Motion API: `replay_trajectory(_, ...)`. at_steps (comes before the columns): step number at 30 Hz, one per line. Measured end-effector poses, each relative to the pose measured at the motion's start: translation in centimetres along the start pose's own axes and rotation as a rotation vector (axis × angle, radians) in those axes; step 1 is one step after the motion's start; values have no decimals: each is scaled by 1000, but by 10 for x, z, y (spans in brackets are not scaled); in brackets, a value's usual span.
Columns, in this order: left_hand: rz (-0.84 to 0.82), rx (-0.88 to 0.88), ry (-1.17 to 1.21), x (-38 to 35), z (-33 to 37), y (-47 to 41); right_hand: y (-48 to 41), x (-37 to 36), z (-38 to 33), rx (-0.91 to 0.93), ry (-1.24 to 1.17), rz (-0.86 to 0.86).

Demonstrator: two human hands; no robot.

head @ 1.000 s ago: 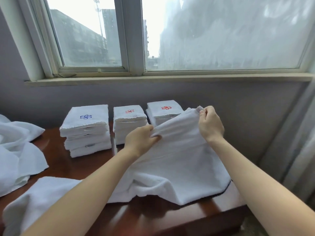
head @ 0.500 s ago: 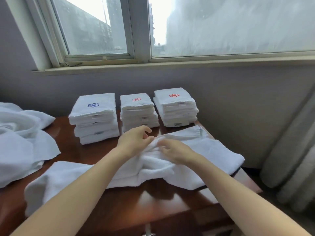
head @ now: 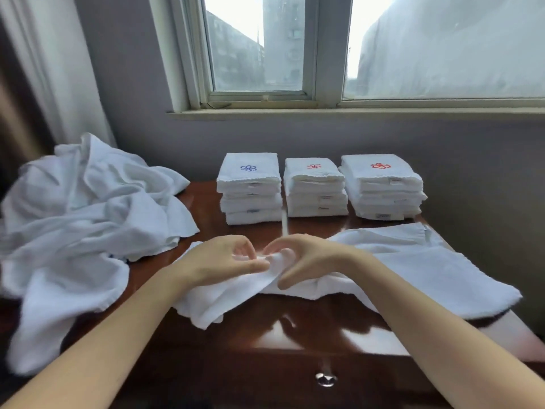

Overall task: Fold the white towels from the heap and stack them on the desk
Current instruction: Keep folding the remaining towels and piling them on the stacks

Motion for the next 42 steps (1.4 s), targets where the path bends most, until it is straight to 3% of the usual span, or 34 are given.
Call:
replay_trajectory(3, -145, 27, -233, 10, -7, 17, -8, -13, -5, -54, 166, 60)
replay_trajectory(6, -306, 144, -303, 16, -16, 26, -12, -19, -3, -43, 71, 178)
replay_trajectory(8, -326, 214, -301, 17, -23, 31, -11, -20, 0, -44, 48, 252)
replay_trajectory(13, -26, 161, -79, 23, -22, 32, -4, -14, 11, -80, -79, 406)
replay_trajectory(15, -65, 189, 71, 34, -17, 30, 0, -9, 11, -75, -122, 454)
replay_trajectory(18, -257, 255, 219, 52, -6, 28, 1, 2, 6, -59, -150, 504)
replay_trajectory(23, 30, 213, 25, 68, -6, 8, -10, 12, 4, -126, 23, 613)
replay_trajectory(32, 311, 283, -363, 72, -45, -35, -79, 13, 16, -214, 309, 730)
replay_trajectory(37, 444, 202, -644, 58, -67, -67, -108, 1, 36, -317, 354, 712)
replay_trajectory(39, 445, 128, -670, 47, -72, -75, -113, -4, 41, -319, 367, 642)
replay_trajectory(42, 420, 6, -507, 27, -67, -82, -109, -8, 44, -261, 329, 537)
Point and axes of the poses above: each hand's wrist, its own y-axis away from the middle knuckle, its own x-axis out of the back of the hand, z = x × y, the point moved 1 cm from there along -y, towards the middle knuckle, and after that the axes turned 9 degrees about y, right-handed, at the moved point
